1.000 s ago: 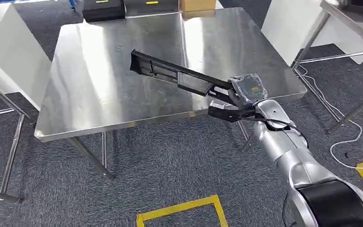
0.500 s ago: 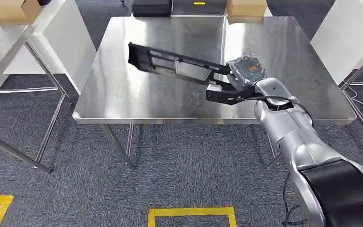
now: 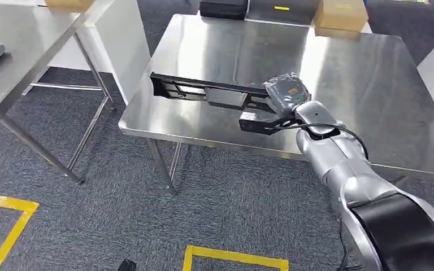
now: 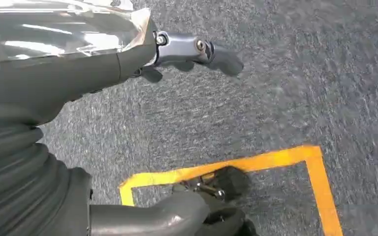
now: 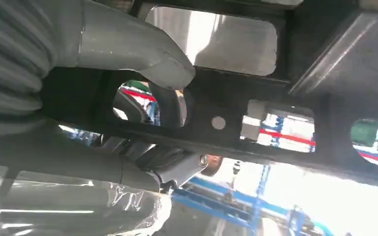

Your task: Take the parts from the cabinet and place them on the table.

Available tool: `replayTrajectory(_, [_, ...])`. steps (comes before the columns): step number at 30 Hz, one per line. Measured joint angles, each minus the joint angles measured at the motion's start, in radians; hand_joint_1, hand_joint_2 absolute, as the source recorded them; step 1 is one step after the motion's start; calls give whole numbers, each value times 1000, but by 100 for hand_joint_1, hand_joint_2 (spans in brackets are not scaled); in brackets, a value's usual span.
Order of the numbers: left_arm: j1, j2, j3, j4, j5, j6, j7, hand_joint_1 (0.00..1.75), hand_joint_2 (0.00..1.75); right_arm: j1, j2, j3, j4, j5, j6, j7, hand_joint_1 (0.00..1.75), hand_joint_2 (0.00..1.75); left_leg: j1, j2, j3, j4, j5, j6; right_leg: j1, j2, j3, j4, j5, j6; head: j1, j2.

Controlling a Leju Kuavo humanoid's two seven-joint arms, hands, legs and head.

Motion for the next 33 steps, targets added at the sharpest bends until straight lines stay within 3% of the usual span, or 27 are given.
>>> replayTrajectory(1, [0,1,5,0,0,0,-2,0,175,1,0,3,0,1,0,0,169,175,2,-13,7,-9,5,12,3,-3,0,1,-5,9,-1,0])
replayTrajectory(2, [2,-2,7,0,0,1,-3,0,175,2,-5,5,0,1,0,0,169,175,6,-23,12,-14,9,17,-8,46,-11,22,-17,12,0,0])
replayTrajectory(3, [1,0,8,-1,0,2,-4,0,175,3,-6,6,1,2,0,0,169,175,8,-33,12,-15,10,28,-11,88,-35,76,-45,6,-1,0])
replayTrajectory(4, [-3,1,8,-2,0,3,-12,0,175,5,-9,8,3,2,0,0,169,175,8,-43,11,-15,10,32,-15,107,-72,153,-77,2,0,0])
replayTrajectory(6, [-2,-2,8,-2,-1,37,-63,0,175,17,-21,9,9,5,0,11,169,175,8,-77,12,-15,9,33,-14,120,-152,309,-127,5,1,0])
replayTrajectory(7, [0,-5,9,-2,4,62,-97,0,175,23,-30,9,12,7,-3,21,169,175,7,-89,13,-15,9,33,-14,122,-170,333,-124,11,0,0])
replayTrajectory(8, [1,-6,15,-2,20,63,-122,0,175,28,-34,9,14,14,-9,31,169,175,7,-101,14,-14,9,33,-15,122,-163,303,-102,19,0,0])
replayTrajectory(11, [3,-11,35,-2,40,118,-194,0,175,23,-49,9,17,34,-24,49,169,175,9,-125,18,-11,7,28,-26,124,-54,42,17,43,0,0])
replayTrajectory(12, [3,-11,43,-2,47,113,-205,0,175,21,-59,9,20,42,-26,58,169,175,1,-131,16,-5,3,20,-20,127,-44,13,21,34,0,0])
replayTrajectory(13, [4,-11,48,-2,50,101,-210,0,175,20,-66,8,22,46,-29,73,169,175,2,-133,15,-7,3,18,-18,127,-40,9,24,22,0,0])
replayTrajectory(14, [7,-10,54,-2,51,91,-211,0,175,20,-75,7,24,50,-30,90,169,175,-1,-132,12,-3,-3,26,-28,127,-37,7,27,17,-4,0])
replayTrajectory(15, [12,-9,59,-2,51,89,-212,0,175,19,-85,4,27,50,-31,110,169,175,0,-131,12,-4,4,40,-23,128,-37,7,28,17,-3,0])
replayTrajectory(22, [18,-9,76,-2,45,100,-218,0,175,-9,-200,-54,42,42,-34,166,169,175,1,-121,16,-12,5,36,-17,136,-40,8,30,12,-3,0])
replayTrajectory(28, [17,-9,90,-2,46,111,-225,0,175,-39,-277,-99,49,57,-36,269,169,175,1,-115,17,-13,3,25,-17,140,-42,9,30,11,-3,0])
replayTrajectory(29, [18,-9,91,-2,46,110,-226,0,175,-43,-290,-107,49,59,-39,278,169,175,1,-116,17,-13,3,18,-16,140,-43,9,29,11,-3,0])
replayTrajectory(33, [19,-12,95,-2,40,109,-226,0,175,-48,-343,-143,49,50,-52,283,169,175,-3,-118,16,-13,3,18,-16,138,-43,9,29,11,-2,0])
